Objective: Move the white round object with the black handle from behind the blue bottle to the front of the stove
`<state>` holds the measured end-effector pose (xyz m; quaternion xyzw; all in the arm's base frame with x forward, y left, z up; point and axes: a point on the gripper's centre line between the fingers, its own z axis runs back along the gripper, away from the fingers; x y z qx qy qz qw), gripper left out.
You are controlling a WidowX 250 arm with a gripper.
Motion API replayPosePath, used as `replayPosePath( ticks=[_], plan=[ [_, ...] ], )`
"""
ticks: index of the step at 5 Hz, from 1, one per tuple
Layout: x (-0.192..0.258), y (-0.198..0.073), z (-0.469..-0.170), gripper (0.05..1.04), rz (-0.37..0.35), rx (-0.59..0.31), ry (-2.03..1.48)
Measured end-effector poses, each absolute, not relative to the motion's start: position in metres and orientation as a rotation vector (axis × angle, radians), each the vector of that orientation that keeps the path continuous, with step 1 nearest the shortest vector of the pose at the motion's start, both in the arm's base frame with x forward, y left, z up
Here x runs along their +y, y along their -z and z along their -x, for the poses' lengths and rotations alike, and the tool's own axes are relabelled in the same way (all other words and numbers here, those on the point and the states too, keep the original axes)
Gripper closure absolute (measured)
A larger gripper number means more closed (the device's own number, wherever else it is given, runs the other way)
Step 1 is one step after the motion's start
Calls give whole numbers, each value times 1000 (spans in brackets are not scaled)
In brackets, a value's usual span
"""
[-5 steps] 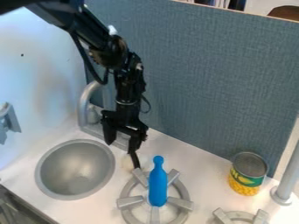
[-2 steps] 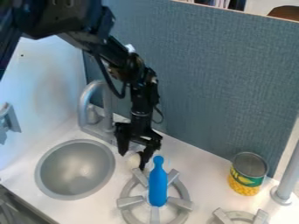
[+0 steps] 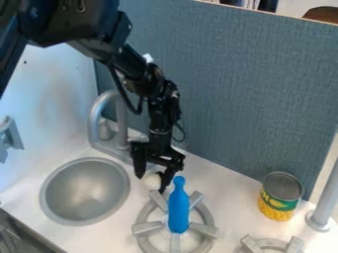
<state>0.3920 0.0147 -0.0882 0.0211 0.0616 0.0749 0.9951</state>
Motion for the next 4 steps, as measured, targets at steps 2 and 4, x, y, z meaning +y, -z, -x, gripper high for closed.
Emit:
replayPosePath(
  ticks=[2,4],
  plan=[
    [15,102,-386,415,-62,131,-145],
    [9,84,-375,469,-23,69,-134]
  ],
)
